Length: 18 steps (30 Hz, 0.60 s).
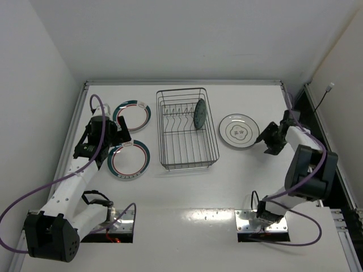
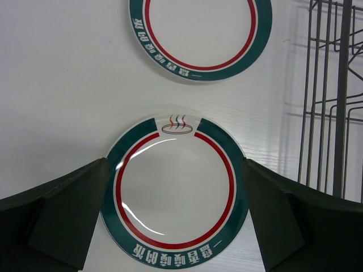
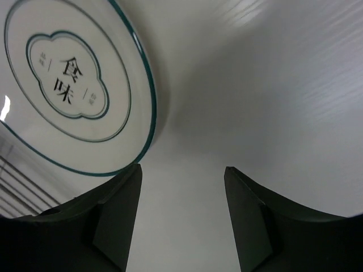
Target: Load the plates into the dish rack
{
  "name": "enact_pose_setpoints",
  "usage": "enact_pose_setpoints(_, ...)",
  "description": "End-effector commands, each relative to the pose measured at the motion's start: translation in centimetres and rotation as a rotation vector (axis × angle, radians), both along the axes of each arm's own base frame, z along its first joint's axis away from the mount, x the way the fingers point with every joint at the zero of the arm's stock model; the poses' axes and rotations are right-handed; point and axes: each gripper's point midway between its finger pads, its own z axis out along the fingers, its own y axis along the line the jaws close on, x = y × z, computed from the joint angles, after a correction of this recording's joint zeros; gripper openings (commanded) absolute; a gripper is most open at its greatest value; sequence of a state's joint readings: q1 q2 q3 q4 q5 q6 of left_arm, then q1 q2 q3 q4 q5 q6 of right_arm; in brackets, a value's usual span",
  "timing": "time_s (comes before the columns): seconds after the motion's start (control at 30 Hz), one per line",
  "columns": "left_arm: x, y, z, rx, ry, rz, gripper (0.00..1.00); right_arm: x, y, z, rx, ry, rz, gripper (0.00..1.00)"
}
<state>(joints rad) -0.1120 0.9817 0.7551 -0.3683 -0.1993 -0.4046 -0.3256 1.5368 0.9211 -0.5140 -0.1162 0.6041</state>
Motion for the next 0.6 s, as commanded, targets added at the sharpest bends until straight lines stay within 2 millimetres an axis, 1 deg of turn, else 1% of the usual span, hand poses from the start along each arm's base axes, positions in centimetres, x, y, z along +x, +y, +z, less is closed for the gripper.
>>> enact_pose_setpoints(0.0, 0.6, -0.2, 1.2, -0.006, -0.038, -0.003, 1.0, 3.7, 3.5, 1.7, 0.208, -0.156, 0.056, 0.57)
enact_pose_setpoints(0.03, 0.6, -0.2, 1.2, -0.006, -0.038, -0.003, 1.0, 4.2, 3.4, 1.4, 0.217, -0.153, 0.043, 0.57)
enact_pose_setpoints(0.07, 0.6, -0.2, 1.2, -0.006, -0.038, -0.003, 1.0, 4.5, 3.7, 0.3, 0.23, -0.129, 0.04, 0.57)
enact_pose_setpoints(0.1, 0.6, -0.2, 1.2, -0.006, -0.038, -0.003, 1.0, 4.4, 3.8, -0.3, 0.242, -0.109, 0.028, 0.57)
enact_pose_setpoints(0.17, 0.6, -0.2, 1.2, -0.006, -0.038, -0.003, 1.0, 5.4, 4.5, -0.6, 0.25, -0.108, 0.042, 0.56)
enact_pose_setpoints(0.2, 0.6, -0.2, 1.2, -0.006, -0.038, -0.003, 1.0, 5.2, 4.7, -1.7, 0.271, -0.074, 0.017, 0.54)
enact_pose_setpoints(0.27, 0.6, -0.2, 1.2, -0.006, -0.038, -0.003, 1.0, 5.3, 4.8, -2.5, 0.292, -0.059, 0.007, 0.53)
enact_pose_setpoints(0.3, 0.6, -0.2, 1.2, -0.006, -0.038, -0.003, 1.0, 5.5, 5.2, -2.9, 0.297, -0.055, 0.008, 0.51)
enact_pose_setpoints(0.33, 0.6, -0.2, 1.2, -0.006, -0.038, -0.003, 1.0, 5.3, 5.2, -3.6, 0.302, -0.034, 0.005, 0.49)
enact_pose_setpoints(0.43, 0.6, -0.2, 1.2, -0.006, -0.038, -0.003, 1.0, 5.3, 5.2, -4.2, 0.305, -0.024, 0.003, 0.46)
enact_pose_setpoints(0.47, 0.6, -0.2, 1.2, -0.006, -0.038, -0.003, 1.0, 5.3, 5.2, -4.2, 0.305, -0.024, 0.003, 0.4)
enact_pose_setpoints(0.53, 0.6, -0.2, 1.2, -0.006, -0.038, -0.003, 1.0, 5.3, 5.1, -4.3, 0.297, -0.022, -0.001, 0.21)
enact_pose_setpoints(0.57, 0.6, -0.2, 1.2, -0.006, -0.038, -0.003, 1.0, 4.8, 5.1, -4.5, 0.29, 0.0, 0.001, 0.0)
